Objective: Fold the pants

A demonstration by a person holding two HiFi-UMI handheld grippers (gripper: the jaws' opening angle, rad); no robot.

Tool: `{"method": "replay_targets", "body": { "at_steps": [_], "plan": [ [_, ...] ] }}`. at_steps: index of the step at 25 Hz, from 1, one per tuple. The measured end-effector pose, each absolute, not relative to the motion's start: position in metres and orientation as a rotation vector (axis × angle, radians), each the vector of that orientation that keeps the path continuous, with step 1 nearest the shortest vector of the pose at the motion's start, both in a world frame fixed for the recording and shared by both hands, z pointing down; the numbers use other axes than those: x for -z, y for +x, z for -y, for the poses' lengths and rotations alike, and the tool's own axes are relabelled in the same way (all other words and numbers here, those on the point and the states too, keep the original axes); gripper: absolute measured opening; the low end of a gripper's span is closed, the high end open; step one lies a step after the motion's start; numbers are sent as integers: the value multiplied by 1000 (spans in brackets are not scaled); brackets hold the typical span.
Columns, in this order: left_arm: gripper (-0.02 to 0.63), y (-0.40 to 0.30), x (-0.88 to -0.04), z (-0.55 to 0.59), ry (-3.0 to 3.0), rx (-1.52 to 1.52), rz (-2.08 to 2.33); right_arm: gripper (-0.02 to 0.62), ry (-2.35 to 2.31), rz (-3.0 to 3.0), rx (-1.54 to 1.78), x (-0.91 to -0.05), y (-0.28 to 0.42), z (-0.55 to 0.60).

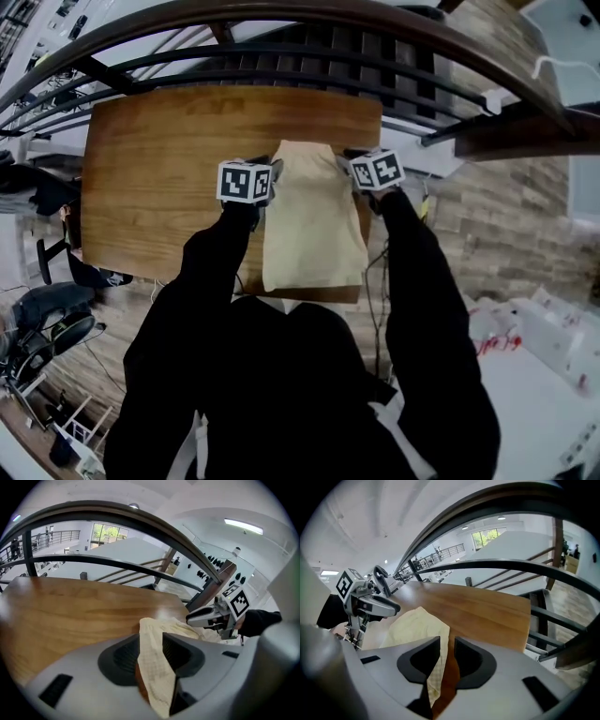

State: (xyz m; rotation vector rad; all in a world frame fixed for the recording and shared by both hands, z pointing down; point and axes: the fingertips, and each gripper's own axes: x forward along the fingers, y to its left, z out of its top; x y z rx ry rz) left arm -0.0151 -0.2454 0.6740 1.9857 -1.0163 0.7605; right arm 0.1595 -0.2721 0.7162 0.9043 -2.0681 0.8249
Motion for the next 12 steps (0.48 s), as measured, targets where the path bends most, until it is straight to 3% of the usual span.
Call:
{"method": "replay_targets", "body": {
  "at_steps": [12],
  "plan": [
    [115, -28, -702, 258, 2019, -728, 846, 75, 841, 1996, -738, -723, 128, 275]
  ]
}}
